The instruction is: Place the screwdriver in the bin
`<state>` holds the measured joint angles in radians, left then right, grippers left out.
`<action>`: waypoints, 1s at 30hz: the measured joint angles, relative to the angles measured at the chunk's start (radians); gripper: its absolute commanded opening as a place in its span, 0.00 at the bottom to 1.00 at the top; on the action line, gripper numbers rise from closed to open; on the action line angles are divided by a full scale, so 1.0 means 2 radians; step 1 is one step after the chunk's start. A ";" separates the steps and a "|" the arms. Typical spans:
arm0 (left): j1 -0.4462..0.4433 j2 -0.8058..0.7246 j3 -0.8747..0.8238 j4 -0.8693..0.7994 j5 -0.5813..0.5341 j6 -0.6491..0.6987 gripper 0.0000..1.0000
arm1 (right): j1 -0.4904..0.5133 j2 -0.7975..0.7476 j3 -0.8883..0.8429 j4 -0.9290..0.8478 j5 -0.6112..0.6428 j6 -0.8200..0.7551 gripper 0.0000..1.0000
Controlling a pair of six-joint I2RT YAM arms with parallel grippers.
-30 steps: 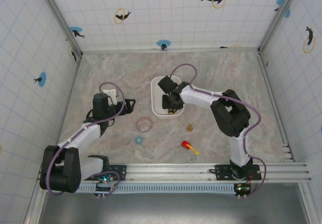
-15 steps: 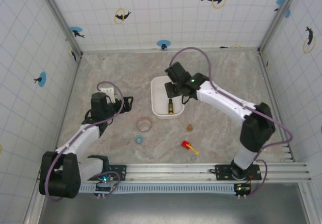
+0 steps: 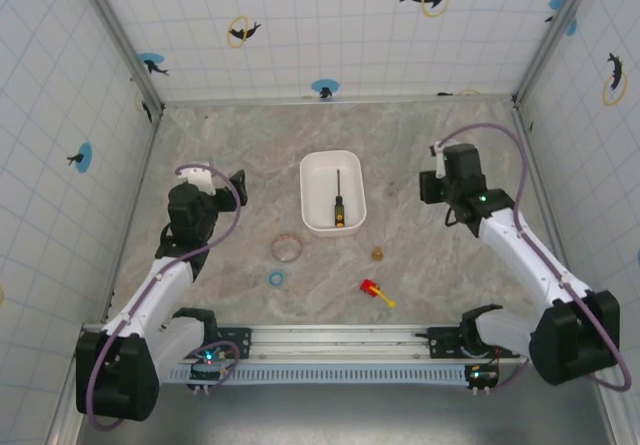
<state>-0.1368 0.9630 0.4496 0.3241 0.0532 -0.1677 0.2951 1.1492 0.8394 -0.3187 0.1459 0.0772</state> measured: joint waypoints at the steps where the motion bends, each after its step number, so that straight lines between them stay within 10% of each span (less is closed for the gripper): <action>1: 0.000 0.000 0.000 0.006 -0.007 0.006 0.97 | -0.017 -0.012 -0.020 0.023 -0.003 0.000 0.65; 18: 0.000 0.013 -0.107 0.188 -0.064 0.073 0.97 | -0.104 -0.021 -0.287 0.422 0.060 -0.002 0.66; 30: 0.002 0.055 -0.133 0.270 -0.085 0.120 0.97 | -0.109 0.094 -0.300 0.613 0.085 -0.007 0.66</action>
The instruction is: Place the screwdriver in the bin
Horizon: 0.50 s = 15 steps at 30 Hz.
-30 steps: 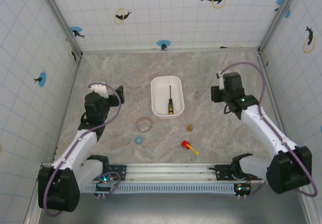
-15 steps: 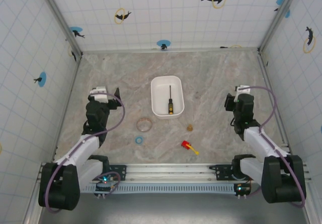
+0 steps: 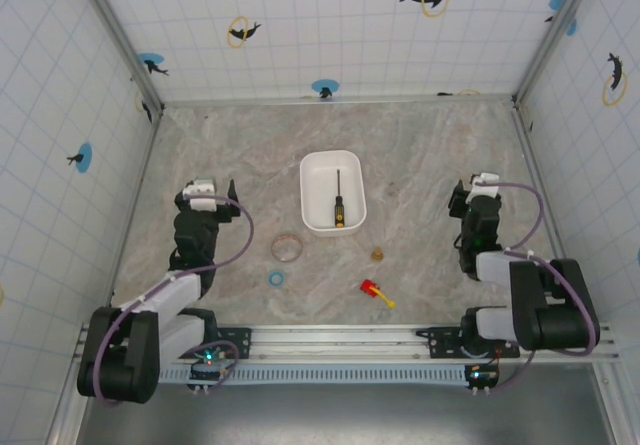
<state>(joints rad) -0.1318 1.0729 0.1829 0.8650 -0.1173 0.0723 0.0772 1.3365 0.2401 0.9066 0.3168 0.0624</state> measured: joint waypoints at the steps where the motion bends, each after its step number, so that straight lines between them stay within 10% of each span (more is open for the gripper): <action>1: 0.002 0.007 -0.004 0.010 0.000 0.002 0.97 | 0.000 0.014 0.000 0.009 0.001 0.000 0.66; 15: 0.022 0.139 -0.013 0.127 0.029 0.017 0.97 | -0.005 0.063 0.014 0.053 0.011 0.000 0.68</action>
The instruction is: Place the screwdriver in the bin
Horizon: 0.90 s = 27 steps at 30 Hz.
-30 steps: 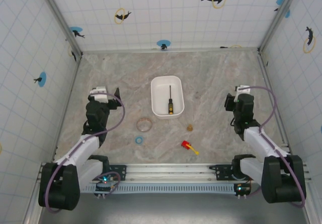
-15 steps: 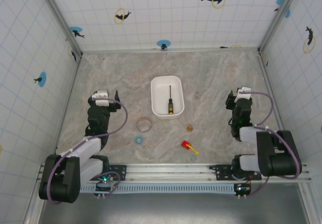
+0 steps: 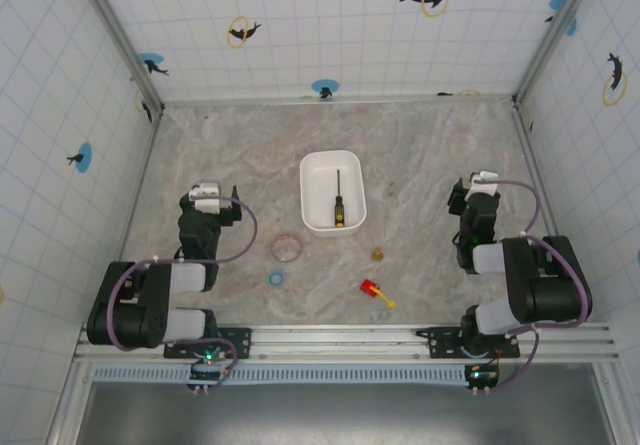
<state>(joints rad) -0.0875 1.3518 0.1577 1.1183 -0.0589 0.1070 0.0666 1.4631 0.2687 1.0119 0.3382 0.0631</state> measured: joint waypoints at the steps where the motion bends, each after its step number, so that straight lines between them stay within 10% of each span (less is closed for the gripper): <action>1: 0.001 0.007 0.000 0.008 0.002 0.001 0.97 | -0.001 0.000 0.003 0.000 -0.001 0.000 0.68; 18: 0.033 0.074 0.037 0.042 0.021 -0.007 0.97 | -0.008 0.000 0.006 -0.011 -0.013 0.007 0.99; 27: 0.038 0.074 0.039 0.029 0.030 -0.014 0.97 | -0.008 0.000 0.006 -0.011 -0.013 0.006 0.99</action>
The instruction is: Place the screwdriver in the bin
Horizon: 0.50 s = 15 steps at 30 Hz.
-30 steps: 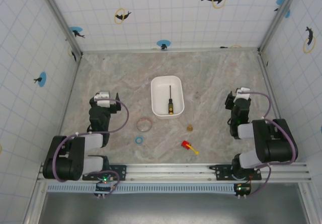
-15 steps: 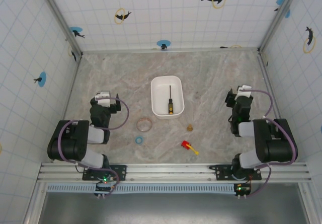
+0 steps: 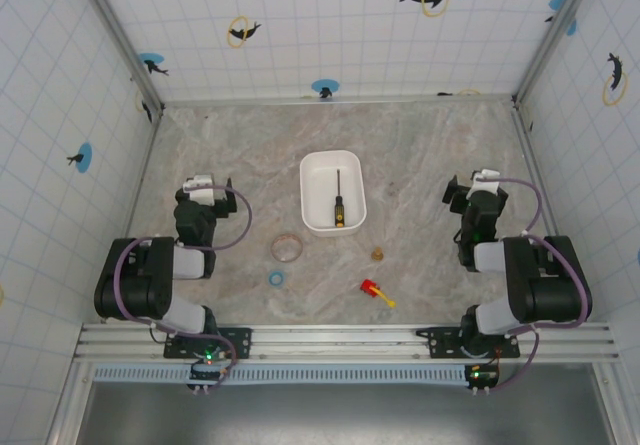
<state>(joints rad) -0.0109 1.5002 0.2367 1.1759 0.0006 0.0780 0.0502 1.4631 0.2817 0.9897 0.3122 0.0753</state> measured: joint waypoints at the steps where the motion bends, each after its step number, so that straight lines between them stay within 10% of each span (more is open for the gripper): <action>1: 0.000 0.000 0.000 -0.001 0.000 0.000 0.97 | 0.000 0.000 0.000 0.000 0.000 0.000 0.99; 15: 0.006 0.000 0.000 -0.001 0.008 -0.003 0.97 | 0.000 0.000 0.000 0.000 0.000 0.000 0.99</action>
<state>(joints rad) 0.0002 1.5002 0.2367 1.1748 0.0162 0.0711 0.0502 1.4631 0.2817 0.9901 0.3122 0.0757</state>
